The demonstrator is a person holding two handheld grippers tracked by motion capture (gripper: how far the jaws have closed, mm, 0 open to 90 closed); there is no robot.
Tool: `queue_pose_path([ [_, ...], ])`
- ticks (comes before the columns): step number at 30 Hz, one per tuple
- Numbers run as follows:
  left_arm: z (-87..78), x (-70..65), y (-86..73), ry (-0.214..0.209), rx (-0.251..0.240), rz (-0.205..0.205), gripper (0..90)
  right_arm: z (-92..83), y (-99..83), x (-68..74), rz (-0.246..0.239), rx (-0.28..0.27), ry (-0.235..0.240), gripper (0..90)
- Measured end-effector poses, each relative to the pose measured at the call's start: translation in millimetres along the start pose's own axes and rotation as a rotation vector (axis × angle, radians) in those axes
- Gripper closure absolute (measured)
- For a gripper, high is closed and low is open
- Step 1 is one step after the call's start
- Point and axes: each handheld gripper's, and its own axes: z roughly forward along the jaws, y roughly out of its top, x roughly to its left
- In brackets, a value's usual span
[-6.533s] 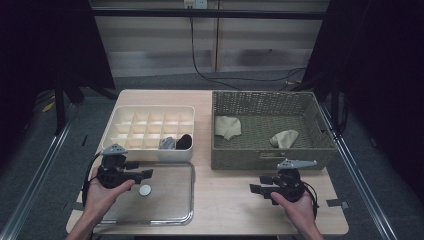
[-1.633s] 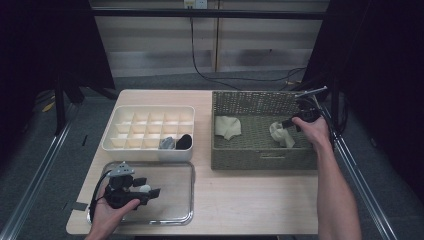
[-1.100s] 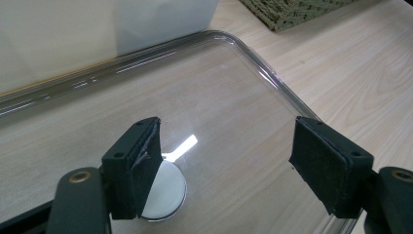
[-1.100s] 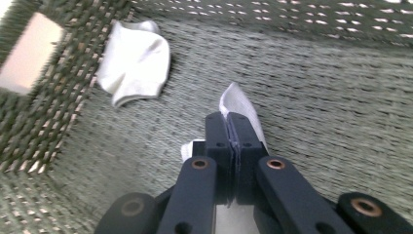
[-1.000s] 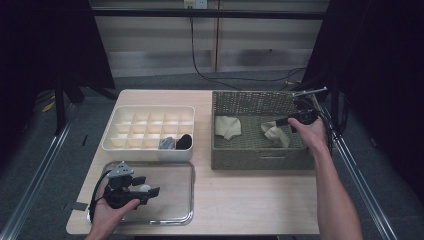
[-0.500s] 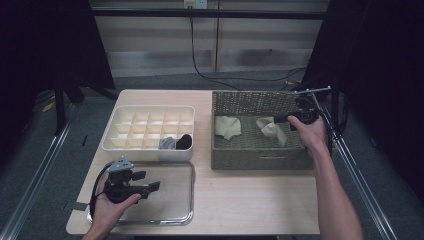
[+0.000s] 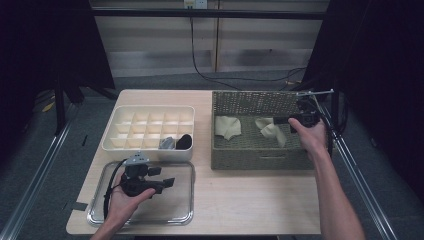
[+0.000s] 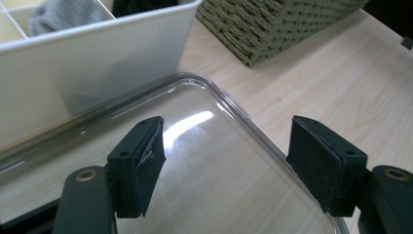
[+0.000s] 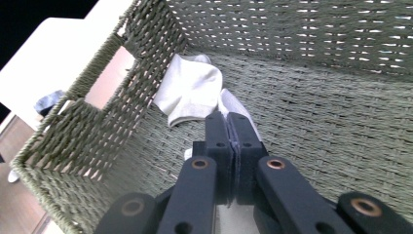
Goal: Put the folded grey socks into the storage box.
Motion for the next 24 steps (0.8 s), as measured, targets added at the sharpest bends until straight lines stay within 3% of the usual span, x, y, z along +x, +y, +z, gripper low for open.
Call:
queue_pose_path([
  [16,-4.0,2.9,-2.3,0.02,-0.025,-0.009,28.0,-11.7,-0.3,15.0,-0.005,-0.04,0.021,88.9],
  [24,-4.6,3.2,-1.6,0.032,-0.029,0.008,27.6,-21.3,-0.6,22.7,-0.012,-0.062,0.032,88.9],
])
